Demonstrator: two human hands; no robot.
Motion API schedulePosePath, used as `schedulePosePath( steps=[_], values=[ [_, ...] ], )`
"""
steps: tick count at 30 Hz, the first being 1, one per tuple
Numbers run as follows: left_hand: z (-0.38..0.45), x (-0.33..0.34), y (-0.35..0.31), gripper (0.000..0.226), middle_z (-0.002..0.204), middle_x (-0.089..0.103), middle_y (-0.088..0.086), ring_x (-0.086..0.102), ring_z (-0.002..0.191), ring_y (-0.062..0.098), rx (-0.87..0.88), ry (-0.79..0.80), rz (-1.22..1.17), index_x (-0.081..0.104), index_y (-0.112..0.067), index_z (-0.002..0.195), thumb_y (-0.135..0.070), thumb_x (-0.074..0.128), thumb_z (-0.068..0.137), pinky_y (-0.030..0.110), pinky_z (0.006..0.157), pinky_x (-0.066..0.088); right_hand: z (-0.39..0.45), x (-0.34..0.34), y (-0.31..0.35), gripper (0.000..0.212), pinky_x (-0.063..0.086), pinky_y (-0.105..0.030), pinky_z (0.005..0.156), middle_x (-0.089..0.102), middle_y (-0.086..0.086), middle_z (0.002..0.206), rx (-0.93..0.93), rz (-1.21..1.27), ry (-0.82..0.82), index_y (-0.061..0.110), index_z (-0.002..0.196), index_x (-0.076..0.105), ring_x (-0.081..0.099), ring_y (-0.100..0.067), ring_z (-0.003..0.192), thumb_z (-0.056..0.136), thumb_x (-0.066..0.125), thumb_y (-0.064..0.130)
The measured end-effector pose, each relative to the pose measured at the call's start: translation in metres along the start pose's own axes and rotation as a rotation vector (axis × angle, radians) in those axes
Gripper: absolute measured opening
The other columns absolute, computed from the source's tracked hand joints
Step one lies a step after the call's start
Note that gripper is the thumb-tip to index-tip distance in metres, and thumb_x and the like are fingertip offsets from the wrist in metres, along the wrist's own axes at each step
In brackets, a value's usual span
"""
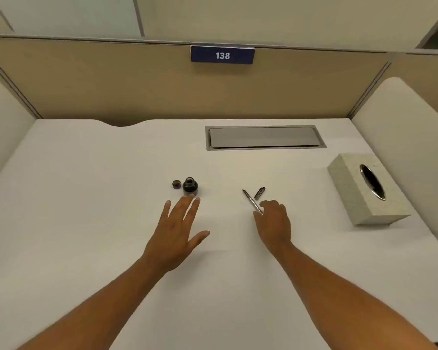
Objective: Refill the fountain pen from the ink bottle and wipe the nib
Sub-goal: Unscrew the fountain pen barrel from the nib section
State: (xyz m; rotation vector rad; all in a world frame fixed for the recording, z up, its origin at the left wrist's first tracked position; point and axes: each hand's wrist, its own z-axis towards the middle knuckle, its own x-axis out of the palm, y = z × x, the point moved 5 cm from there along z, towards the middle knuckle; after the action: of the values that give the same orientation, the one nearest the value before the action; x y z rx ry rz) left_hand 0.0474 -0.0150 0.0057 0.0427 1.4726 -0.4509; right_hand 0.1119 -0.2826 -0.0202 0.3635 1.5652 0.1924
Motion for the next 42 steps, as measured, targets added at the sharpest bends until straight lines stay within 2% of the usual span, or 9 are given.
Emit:
schedulePosePath(
  steps=[7,11,14,18,26,30,32,35,42],
  values=[
    [0.003,0.015,-0.010,0.064,0.168,0.039,0.008,0.037,0.155,0.027,-0.207,0.011,-0.243,0.042,-0.015,0.160,-0.043,0.058,0.105,0.041,0.125,0.031,0.004,0.013,-0.015,0.004,0.055,-0.038,0.072,0.070,-0.004,0.087,0.074,0.276,-0.006,0.009,0.094,0.068,0.066,-0.027,0.084,0.092,0.067,0.006],
    [0.009,0.024,-0.012,0.041,0.137,0.065,-0.002,0.065,0.118,0.016,-0.433,0.011,-0.590,0.065,-0.017,0.140,-0.032,0.069,0.101,0.033,0.100,0.054,-0.009,0.017,-0.015,0.013,0.050,-0.023,0.063,0.068,0.005,0.066,0.163,0.554,-0.004,0.017,0.084,0.072,0.065,-0.016,0.065,0.085,0.077,0.006],
    [0.012,0.032,-0.013,0.038,0.114,0.077,-0.006,0.074,0.093,0.010,-0.680,0.007,-0.926,0.074,-0.018,0.128,-0.037,0.076,0.095,0.024,0.085,0.059,-0.032,0.021,-0.001,0.017,0.048,-0.009,0.060,0.071,0.010,0.068,0.151,0.699,0.049,0.029,0.079,0.073,0.068,-0.005,0.066,0.081,0.082,0.015],
    [0.017,0.041,-0.019,0.029,0.112,0.081,0.003,0.080,0.093,0.019,-0.888,-0.005,-1.329,0.082,-0.018,0.114,-0.036,0.081,0.091,0.030,0.078,0.064,-0.060,0.020,0.020,0.018,0.048,-0.005,0.062,0.074,0.021,0.079,0.099,0.771,0.102,0.033,0.080,0.073,0.070,-0.001,0.072,0.081,0.084,0.020],
    [0.018,0.033,-0.026,0.014,0.091,0.083,0.003,0.078,0.083,0.017,-0.878,-0.067,-1.515,0.085,-0.011,0.096,-0.022,0.078,0.095,0.026,0.074,0.062,-0.078,0.009,0.038,0.018,0.053,-0.010,0.067,0.075,0.021,0.087,0.064,0.843,0.182,0.033,0.087,0.074,0.071,-0.004,0.081,0.083,0.085,0.019],
    [0.018,0.024,-0.029,0.017,0.092,0.081,0.003,0.076,0.084,0.015,-0.837,-0.051,-1.565,0.084,-0.010,0.096,-0.022,0.073,0.099,0.028,0.076,0.061,-0.080,0.011,0.041,0.005,0.058,-0.022,0.069,0.076,0.014,0.093,0.114,0.934,0.390,0.032,0.100,0.074,0.073,-0.008,0.081,0.099,0.069,0.032],
    [0.017,0.022,-0.031,0.018,0.093,0.080,0.003,0.076,0.087,0.015,-0.812,-0.029,-1.579,0.083,-0.010,0.097,-0.022,0.070,0.101,0.028,0.076,0.061,-0.084,0.013,0.045,0.024,0.055,-0.027,0.066,0.078,0.005,0.087,0.112,0.974,0.509,0.025,0.103,0.077,0.071,-0.012,0.074,0.108,0.053,0.030],
    [0.016,0.020,-0.033,0.019,0.096,0.081,0.005,0.077,0.094,0.018,-0.799,-0.009,-1.601,0.082,-0.008,0.101,-0.020,0.066,0.103,0.030,0.079,0.063,-0.090,0.015,0.050,0.034,0.049,-0.021,0.059,0.069,0.004,0.070,0.117,0.999,0.625,0.019,0.100,0.079,0.057,-0.007,0.060,0.110,0.048,0.030],
    [0.014,0.017,-0.034,0.019,0.099,0.082,0.012,0.080,0.104,0.029,-0.794,-0.073,-1.648,0.081,-0.002,0.100,-0.017,0.069,0.102,0.035,0.081,0.065,-0.090,0.008,0.051,0.029,0.051,-0.020,0.060,0.072,0.005,0.069,0.094,0.955,0.502,0.021,0.089,0.080,0.057,-0.004,0.058,0.106,0.058,0.026]
  ],
)
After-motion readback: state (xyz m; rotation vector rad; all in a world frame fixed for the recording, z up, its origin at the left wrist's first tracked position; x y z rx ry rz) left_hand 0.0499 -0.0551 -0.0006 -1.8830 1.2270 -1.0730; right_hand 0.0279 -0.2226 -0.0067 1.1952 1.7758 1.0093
